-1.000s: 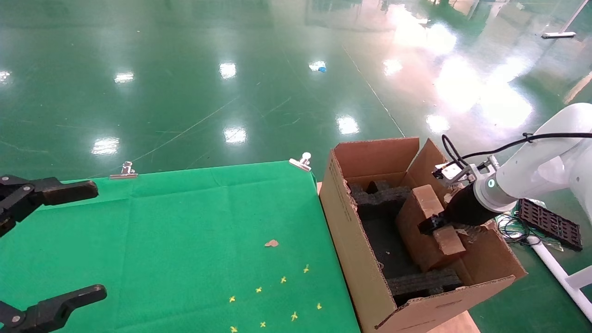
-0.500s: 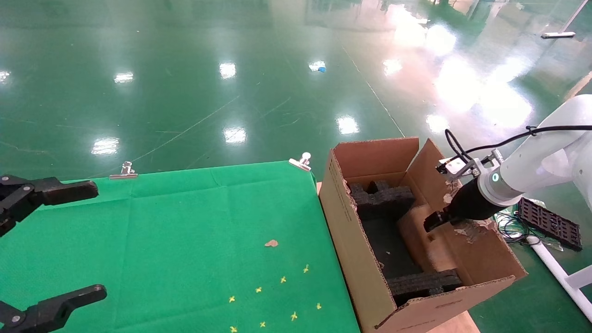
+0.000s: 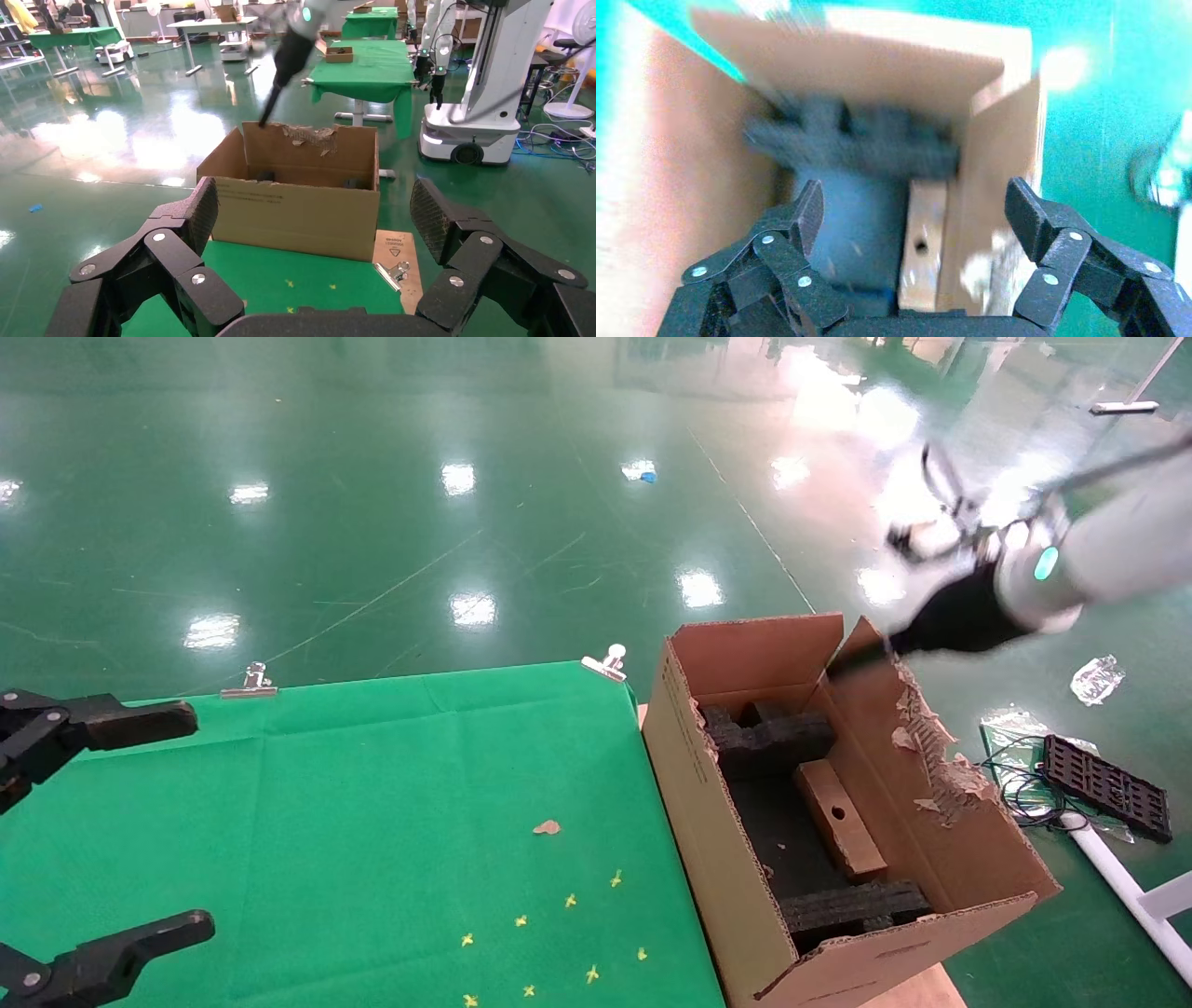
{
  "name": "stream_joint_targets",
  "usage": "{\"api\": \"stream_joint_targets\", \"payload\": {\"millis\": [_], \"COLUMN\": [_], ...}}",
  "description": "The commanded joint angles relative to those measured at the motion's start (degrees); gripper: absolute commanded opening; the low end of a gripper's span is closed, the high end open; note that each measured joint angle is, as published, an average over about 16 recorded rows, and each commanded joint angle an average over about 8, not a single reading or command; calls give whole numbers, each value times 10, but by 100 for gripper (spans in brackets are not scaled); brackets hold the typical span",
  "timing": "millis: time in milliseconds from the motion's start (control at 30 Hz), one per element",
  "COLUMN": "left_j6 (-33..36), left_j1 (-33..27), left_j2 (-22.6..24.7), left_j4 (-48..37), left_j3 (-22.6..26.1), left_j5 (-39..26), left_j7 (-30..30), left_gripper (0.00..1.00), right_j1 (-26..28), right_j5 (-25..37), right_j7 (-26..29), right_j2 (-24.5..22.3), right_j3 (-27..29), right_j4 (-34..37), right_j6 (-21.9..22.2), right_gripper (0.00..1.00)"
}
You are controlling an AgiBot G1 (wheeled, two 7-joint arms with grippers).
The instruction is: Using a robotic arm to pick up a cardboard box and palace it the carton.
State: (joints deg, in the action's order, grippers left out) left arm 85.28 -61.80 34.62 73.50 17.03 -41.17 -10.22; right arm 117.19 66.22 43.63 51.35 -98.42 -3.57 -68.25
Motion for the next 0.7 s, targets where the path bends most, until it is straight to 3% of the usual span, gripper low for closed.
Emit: {"api": "stream_joint_targets", "payload": {"millis": [33,400,700], "left_j6": [0,0,0], "left_j1": [0,0,0], "left_j2": [0,0,0], "left_j4": [0,0,-1], "left_j3": [0,0,1], "left_j5": [0,0,0], "left_j7": [0,0,0], "left_gripper": [100,100,100], "right_j1": [31,93,24], "right_j5": [-6,-37,-63], "right_j7": [-14,-69,-100], "right_j2": [-4,-33,-50], "right_j3": [5,35,129], "right_j4": [-6,-37,-115], "right_j6": [-9,13,-4], "right_gripper": [100,100,100]}}
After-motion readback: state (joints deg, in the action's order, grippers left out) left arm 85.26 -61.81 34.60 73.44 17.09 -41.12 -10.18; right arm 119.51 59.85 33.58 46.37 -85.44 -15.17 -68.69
